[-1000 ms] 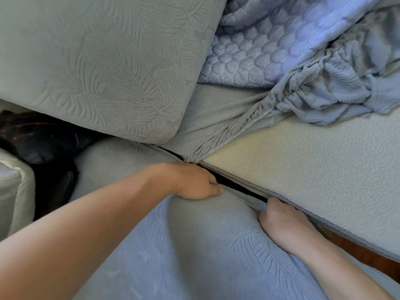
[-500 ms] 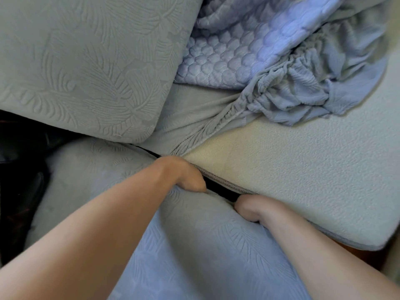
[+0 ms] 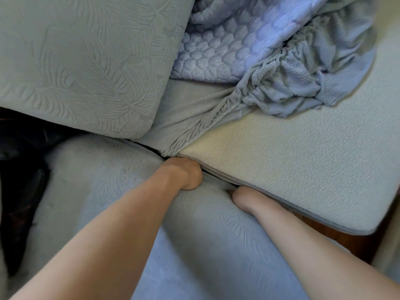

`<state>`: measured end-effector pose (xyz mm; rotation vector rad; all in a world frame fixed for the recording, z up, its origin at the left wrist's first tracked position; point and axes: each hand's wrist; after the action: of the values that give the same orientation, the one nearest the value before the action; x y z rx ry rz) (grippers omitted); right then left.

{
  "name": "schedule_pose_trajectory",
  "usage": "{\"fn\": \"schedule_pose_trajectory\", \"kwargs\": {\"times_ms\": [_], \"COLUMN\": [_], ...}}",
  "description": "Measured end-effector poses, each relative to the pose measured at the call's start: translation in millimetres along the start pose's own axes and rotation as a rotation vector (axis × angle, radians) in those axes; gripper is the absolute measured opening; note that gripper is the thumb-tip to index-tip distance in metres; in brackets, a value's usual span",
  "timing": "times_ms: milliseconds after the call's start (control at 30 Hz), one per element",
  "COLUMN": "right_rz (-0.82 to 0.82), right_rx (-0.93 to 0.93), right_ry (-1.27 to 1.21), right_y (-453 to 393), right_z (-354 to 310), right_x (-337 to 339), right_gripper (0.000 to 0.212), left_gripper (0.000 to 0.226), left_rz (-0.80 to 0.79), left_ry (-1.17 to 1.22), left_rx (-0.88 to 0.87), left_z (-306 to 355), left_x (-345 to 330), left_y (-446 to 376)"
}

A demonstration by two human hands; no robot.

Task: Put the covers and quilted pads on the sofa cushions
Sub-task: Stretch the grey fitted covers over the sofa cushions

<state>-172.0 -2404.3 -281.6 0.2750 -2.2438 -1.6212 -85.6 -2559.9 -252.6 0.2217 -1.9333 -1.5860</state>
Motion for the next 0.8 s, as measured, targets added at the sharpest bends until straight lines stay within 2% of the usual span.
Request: {"fn": "schedule_pose_trajectory", "kwargs": {"times_ms": [100,167,233,300,367,500,600,733,800], "right_rz": [-0.040,-0.114,-0.168,-0.163,-0.112,-0.063,-0.039,0.001,0.022], "right_rx": [0.019,0.034,0.054,0.085,0.101,0.064,0.039,0.024,0.039], "right_ry": [0.079,0.118,0.122,0.075,0.059,0.025,0.006,0.003,-0.004], "right_y": [6.6,8.8,4.0,3.3,4.5,10.0,16.8,23.5,25.0], "right_z": [4.0,7.7,12.6,14.4,16.9,17.4,13.7,15.8,16.6], "right_x": [8.0,10.7,7.8,3.0,-3.8,-11.6,-12.0,-12.4,-13.7], "right_gripper": [0.038,0.042,0.041,0.031,0.025,0.025,0.031,0.032,0.038], "left_gripper": [0.067,0.072,0.058,0.035,0.020,0.018,0.022,0.030,0.030], "left_rz": [-0.065,-0.155,-0.223,-0.220,-0.134,0.116,0.236,0.413,0.461], "left_ry": [0.080,0.093,0.051,-0.091,-0.274,-0.572,-0.669,-0.474,-0.282], "left_rx": [-0.046,-0.103,-0.160,-0.199,-0.184,-0.091,-0.071,-0.104,-0.226], "left_z": [-5.0,-10.0,-11.3,1.6,26.3,49.7,43.0,29.1,8.4], "left_x": [5.6,15.5,30.2,37.2,30.4,16.2,17.0,10.8,11.4], "left_y": [8.5,20.7,29.3,28.1,25.3,28.9,28.4,41.6,45.2]}}
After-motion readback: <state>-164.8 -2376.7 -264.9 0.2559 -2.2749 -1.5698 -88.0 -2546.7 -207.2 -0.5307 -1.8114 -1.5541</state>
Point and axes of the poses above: each hand's wrist, its own y-axis away from the middle knuckle, its own x-axis out of the back of the hand, z = x × y, and after that the axes turned 1 degree about -y, right-handed
